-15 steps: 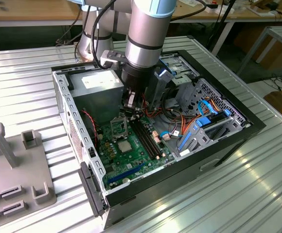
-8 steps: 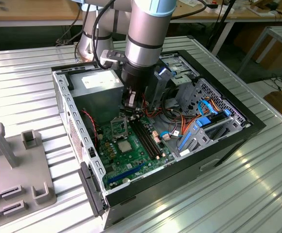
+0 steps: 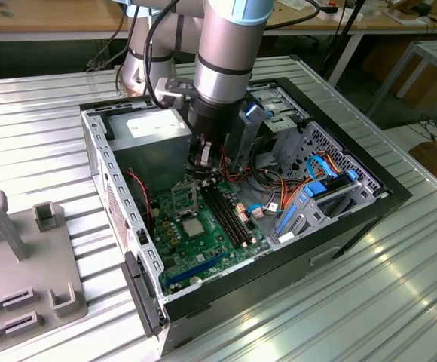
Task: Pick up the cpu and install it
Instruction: 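Close the cpu cover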
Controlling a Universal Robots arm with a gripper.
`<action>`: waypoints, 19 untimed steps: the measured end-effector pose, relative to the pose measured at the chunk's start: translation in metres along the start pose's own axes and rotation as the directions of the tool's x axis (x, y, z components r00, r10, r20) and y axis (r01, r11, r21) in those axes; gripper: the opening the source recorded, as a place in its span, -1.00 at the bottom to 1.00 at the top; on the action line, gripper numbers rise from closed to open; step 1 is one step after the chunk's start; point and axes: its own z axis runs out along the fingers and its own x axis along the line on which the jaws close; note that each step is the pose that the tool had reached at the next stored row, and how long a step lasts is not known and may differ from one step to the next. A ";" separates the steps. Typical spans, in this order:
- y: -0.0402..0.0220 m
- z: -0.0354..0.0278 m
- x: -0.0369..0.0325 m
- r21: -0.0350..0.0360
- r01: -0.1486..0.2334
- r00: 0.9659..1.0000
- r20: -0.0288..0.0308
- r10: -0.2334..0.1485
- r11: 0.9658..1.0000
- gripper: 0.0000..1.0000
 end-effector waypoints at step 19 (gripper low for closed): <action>0.0020 -0.0019 0.0047 0.007 0.116 0.993 0.001 -0.116 0.993 -0.79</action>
